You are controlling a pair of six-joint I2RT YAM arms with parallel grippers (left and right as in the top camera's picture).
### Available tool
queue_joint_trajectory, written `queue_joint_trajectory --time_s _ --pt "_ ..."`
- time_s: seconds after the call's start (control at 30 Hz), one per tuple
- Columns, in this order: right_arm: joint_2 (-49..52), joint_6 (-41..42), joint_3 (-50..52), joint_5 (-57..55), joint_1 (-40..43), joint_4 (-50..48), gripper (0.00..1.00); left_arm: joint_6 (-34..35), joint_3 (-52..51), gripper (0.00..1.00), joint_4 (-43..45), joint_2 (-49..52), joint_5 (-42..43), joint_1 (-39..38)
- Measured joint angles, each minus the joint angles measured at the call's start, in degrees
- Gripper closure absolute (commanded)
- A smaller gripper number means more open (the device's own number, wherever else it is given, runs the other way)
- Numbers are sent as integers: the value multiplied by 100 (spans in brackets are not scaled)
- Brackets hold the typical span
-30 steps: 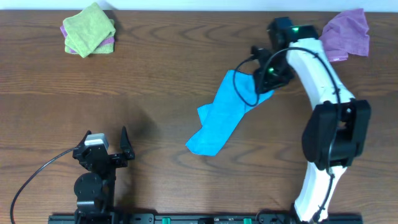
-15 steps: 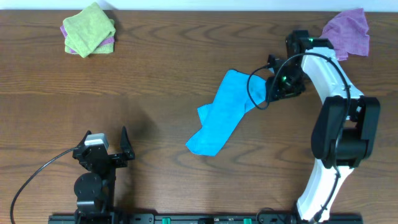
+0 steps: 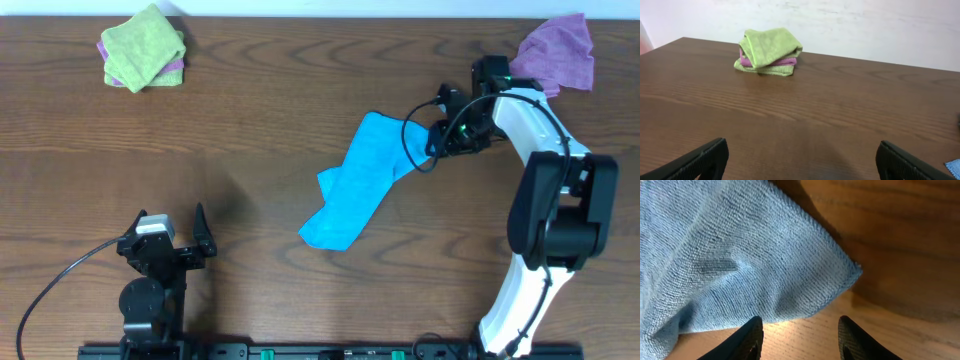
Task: Fold the cloth
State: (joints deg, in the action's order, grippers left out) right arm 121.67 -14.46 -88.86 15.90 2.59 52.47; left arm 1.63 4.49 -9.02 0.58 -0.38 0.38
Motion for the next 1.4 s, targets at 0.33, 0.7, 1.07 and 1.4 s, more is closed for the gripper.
queue_joint_trajectory --time_s 0.33,0.7,1.07,1.4 --pt "166 24 0 170 138 -122 54 0 0 5 0 0 0 0" --pt "352 105 0 522 142 -354 99 0 0 5 0 0 0 0" --pt "442 527 -918 535 140 -501 99 0 0 4 0 0 0 0" --pt "450 575 -3456 529 -52 317 99 -2 0 5 0 0 0 0"
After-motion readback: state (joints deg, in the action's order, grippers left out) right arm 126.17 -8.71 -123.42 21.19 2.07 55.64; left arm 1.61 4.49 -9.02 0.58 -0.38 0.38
